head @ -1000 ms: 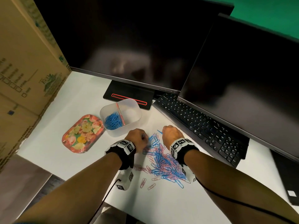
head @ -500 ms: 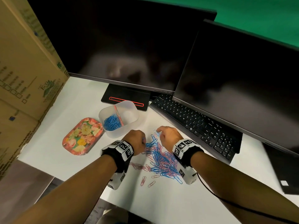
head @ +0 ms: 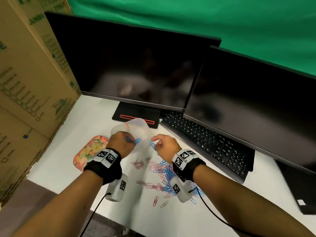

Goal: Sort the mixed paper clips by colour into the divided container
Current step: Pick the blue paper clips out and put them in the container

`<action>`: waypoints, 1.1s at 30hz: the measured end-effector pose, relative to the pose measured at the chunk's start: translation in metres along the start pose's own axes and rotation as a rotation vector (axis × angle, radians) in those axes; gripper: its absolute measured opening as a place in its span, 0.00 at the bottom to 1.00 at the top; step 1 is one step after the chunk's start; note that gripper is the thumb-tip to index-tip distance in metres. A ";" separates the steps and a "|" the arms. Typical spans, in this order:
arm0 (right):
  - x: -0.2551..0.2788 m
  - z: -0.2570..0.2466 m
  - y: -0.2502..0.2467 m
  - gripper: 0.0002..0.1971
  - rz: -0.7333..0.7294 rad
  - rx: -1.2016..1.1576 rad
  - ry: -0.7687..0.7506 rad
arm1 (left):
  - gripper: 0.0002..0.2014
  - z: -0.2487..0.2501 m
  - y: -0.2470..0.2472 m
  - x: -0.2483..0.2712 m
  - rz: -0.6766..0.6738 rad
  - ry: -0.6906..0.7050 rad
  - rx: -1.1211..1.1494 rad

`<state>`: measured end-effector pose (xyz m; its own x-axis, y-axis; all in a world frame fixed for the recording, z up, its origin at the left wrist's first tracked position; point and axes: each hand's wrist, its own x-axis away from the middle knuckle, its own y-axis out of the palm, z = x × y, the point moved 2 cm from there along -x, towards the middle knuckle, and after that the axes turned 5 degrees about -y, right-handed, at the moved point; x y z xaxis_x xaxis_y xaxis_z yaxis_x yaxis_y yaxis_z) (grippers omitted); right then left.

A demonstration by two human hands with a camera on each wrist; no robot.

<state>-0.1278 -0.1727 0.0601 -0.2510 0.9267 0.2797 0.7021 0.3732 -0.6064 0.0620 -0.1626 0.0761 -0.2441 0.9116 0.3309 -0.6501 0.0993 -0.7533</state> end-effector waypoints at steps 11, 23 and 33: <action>-0.053 -0.082 0.053 0.17 0.003 -0.033 0.029 | 0.11 -0.025 -0.038 -0.026 -0.002 -0.262 0.047; 0.022 0.063 -0.033 0.16 0.131 0.028 0.324 | 0.11 -0.004 -0.002 -0.023 -0.088 -0.025 0.189; 0.102 0.128 -0.037 0.15 0.130 0.240 0.401 | 0.10 0.026 0.122 0.027 -0.384 0.320 -0.320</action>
<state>-0.2647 -0.0867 0.0161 0.1380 0.8940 0.4263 0.5256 0.2987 -0.7966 -0.0421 -0.1366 0.0081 0.2270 0.8567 0.4632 -0.3879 0.5158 -0.7639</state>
